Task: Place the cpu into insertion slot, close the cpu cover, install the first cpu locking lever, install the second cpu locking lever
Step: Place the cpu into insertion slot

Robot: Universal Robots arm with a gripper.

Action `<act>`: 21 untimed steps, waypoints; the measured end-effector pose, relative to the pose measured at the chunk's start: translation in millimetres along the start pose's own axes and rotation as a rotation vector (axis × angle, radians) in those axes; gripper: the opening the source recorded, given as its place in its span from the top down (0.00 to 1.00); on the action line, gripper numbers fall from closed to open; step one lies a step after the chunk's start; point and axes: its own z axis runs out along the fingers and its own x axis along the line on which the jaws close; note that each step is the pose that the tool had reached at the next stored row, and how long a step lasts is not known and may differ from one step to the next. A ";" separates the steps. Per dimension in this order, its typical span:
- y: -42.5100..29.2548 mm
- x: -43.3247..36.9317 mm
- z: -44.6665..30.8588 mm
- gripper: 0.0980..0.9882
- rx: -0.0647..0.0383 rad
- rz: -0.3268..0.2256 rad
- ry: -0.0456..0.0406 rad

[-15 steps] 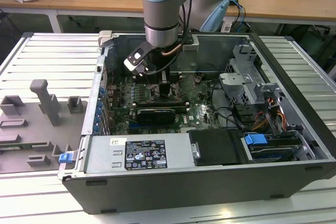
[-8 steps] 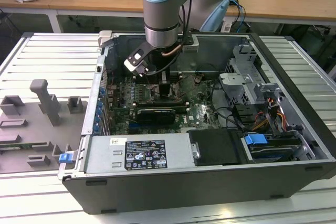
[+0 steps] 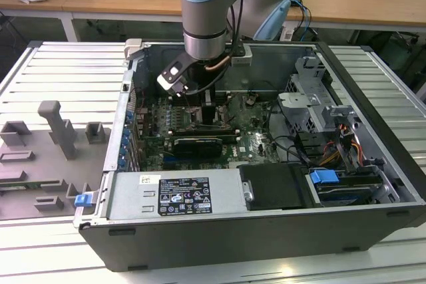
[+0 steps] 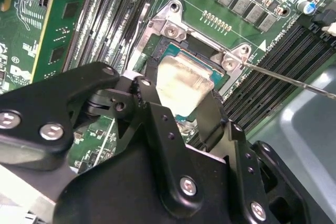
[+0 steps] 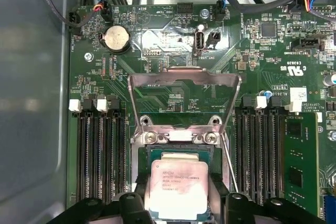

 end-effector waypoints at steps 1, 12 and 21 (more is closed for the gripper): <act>0.1 0.1 -0.6 0.52 0.000 0.000 0.0002; 0.1 -0.3 -1.4 0.52 0.001 -0.058 0.0001; 1.7 -0.4 0.6 0.52 0.001 -0.047 -0.0008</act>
